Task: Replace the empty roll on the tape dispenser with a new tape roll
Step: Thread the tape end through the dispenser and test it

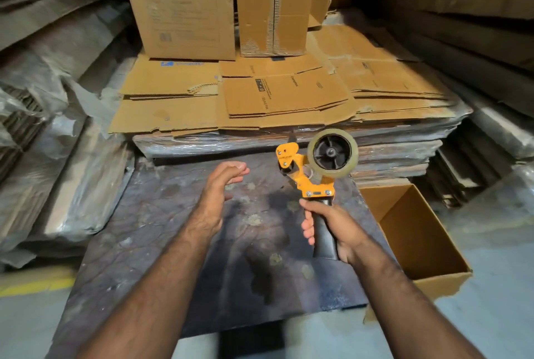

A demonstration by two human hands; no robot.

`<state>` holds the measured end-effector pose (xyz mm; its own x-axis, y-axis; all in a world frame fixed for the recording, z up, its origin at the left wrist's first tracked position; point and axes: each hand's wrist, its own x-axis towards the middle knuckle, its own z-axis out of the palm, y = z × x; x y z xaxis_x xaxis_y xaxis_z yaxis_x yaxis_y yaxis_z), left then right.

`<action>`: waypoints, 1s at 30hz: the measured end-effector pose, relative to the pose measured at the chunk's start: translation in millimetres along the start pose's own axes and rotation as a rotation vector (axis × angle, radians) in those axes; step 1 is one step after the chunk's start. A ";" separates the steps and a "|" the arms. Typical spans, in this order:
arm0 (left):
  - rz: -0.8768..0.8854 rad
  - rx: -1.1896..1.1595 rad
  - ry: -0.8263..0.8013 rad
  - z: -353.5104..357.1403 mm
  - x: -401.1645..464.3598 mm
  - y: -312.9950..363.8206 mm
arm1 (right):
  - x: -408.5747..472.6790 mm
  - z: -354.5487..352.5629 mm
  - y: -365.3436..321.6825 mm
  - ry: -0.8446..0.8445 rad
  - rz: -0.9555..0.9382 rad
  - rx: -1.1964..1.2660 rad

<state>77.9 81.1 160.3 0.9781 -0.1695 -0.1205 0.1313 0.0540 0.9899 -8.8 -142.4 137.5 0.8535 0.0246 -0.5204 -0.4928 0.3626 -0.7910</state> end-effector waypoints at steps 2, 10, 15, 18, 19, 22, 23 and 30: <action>0.012 0.045 -0.040 1.8 0.2 -0.9 | 0.1 -1.7 -1.0 -0.036 0.011 0.053; 0.160 0.318 -0.188 11.5 4.4 -9.8 | 1.8 -3.9 3.8 -0.158 0.120 0.197; 0.156 0.429 -0.133 25.4 6.7 -8.5 | 4.7 -5.7 6.5 -0.170 0.157 0.158; -0.305 0.207 0.011 28.5 6.5 -15.6 | 7.6 -11.3 7.8 -0.166 0.167 0.139; -0.494 0.129 -0.030 28.5 5.3 -21.9 | 8.5 -14.1 7.5 -0.168 0.165 0.119; -0.763 -0.016 -0.267 38.5 0.2 -42.5 | 8.7 -21.9 6.1 -0.168 0.166 0.043; -0.775 -0.042 -0.305 45.1 -0.7 -46.4 | 8.7 -24.6 5.7 -0.169 0.166 0.026; -0.749 -0.095 -0.228 67.2 8.8 -58.3 | 11.0 -51.9 4.2 -0.152 0.149 -0.052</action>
<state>68.1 10.3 106.5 0.5678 -0.3913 -0.7243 0.7655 -0.0727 0.6393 -10.3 -188.9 111.8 0.7842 0.2162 -0.5816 -0.6203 0.2956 -0.7265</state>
